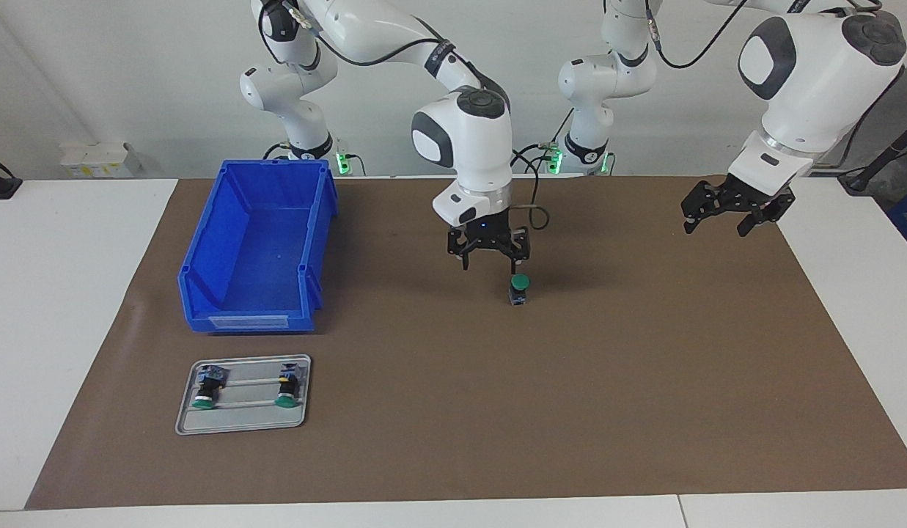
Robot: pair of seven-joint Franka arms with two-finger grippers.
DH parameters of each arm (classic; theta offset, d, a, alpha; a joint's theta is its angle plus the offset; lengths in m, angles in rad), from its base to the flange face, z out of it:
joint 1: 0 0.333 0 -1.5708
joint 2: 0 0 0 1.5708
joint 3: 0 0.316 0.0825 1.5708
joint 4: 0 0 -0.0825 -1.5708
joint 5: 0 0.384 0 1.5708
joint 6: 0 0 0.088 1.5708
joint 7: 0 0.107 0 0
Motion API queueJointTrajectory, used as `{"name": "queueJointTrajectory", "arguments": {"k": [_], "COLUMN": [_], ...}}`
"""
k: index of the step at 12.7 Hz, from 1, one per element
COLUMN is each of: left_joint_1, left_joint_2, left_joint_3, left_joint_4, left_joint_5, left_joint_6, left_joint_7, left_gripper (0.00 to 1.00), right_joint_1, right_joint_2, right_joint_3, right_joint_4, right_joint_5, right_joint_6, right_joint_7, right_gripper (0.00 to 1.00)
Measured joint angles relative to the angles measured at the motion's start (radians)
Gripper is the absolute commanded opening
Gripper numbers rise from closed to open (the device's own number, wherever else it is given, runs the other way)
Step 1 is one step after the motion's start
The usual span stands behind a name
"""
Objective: Place and press button with both arms
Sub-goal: 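Grasp the green-capped button with the right gripper and lift it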
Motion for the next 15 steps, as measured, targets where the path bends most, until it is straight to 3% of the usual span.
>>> {"name": "queueJointTrajectory", "arguments": {"k": [4,9,11,14,15], "left_joint_1": [0.003,0.021,0.026,0.026,0.026], "left_joint_2": [-0.064,-0.099,-0.102,-0.126,-0.133], "left_joint_3": [0.001,0.004,0.003,0.0,-0.002], "left_joint_4": [0.0,-0.047,-0.065,-0.148,-0.17], "left_joint_5": [0.005,0.009,0.009,0.009,0.009], "left_joint_6": [-0.07,-0.103,-0.072,0.053,0.08], "left_joint_7": [0.0,-0.001,-0.001,-0.001,-0.001], "left_gripper": [1.0,1.0,1.0,1.0,1.0], "right_joint_1": [0.051,0.051,0.052,0.054,0.059], "right_joint_2": [0.155,0.184,0.187,0.187,0.187], "right_joint_3": [-0.001,-0.003,-0.003,-0.003,-0.003], "right_joint_4": [0.098,0.109,0.094,0.077,0.076], "right_joint_5": [-0.084,-0.085,-0.085,-0.085,-0.085], "right_joint_6": [0.064,0.099,0.099,0.099,0.099], "right_joint_7": [0.078,0.078,0.076,0.07,0.07], "right_gripper": [1.0,1.0,0.89,0.58,0.56]}}
